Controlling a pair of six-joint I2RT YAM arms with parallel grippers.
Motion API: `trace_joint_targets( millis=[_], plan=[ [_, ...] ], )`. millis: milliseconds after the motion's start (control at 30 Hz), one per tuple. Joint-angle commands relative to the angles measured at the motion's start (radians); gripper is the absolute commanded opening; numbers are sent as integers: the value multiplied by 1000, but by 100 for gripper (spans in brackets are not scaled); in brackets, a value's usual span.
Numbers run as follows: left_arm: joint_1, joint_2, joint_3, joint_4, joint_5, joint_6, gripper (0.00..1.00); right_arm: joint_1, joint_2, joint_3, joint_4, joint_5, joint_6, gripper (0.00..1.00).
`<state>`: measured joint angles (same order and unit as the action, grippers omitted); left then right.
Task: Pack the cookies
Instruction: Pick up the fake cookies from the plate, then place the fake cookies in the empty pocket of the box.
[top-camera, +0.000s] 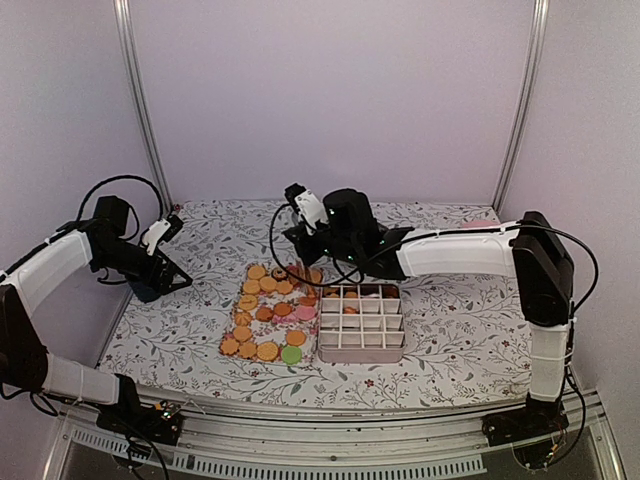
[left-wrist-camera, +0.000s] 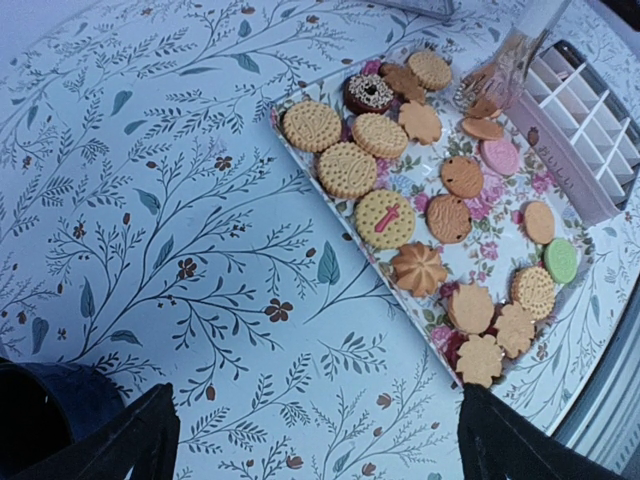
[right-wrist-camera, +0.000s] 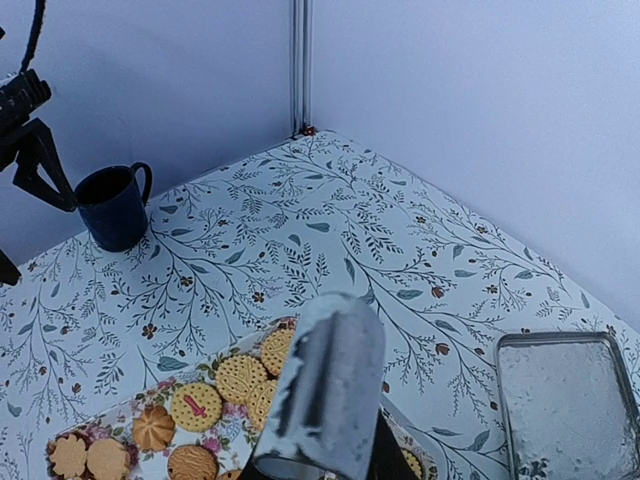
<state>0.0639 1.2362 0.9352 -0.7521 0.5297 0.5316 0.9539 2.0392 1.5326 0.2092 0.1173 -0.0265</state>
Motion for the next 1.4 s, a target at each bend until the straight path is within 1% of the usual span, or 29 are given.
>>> trace_joint_targets(
  millis=[0, 200, 433, 633, 767, 1067, 1367],
  plan=[
    [11, -18, -10, 13, 6, 11, 97, 6, -122, -13, 12, -21, 44, 0],
    [11, -21, -10, 12, 2, 8, 97, 4, -240, -62, 13, -25, 65, 0],
    [11, -21, -9, 13, 6, 8, 97, -1, -408, -204, -13, -21, 65, 0],
    [11, -23, -12, 13, 7, 12, 97, -2, -499, -314, -22, -35, 89, 0],
    [11, -18, -12, 16, 11, 7, 97, -2, -491, -358, -15, -57, 104, 0],
    [11, -27, -15, 14, 6, 8, 97, -2, -420, -335, 14, -81, 115, 0],
    [11, -23, -15, 15, 5, 10, 97, -14, -388, -336, 51, -66, 79, 0]
  ],
)
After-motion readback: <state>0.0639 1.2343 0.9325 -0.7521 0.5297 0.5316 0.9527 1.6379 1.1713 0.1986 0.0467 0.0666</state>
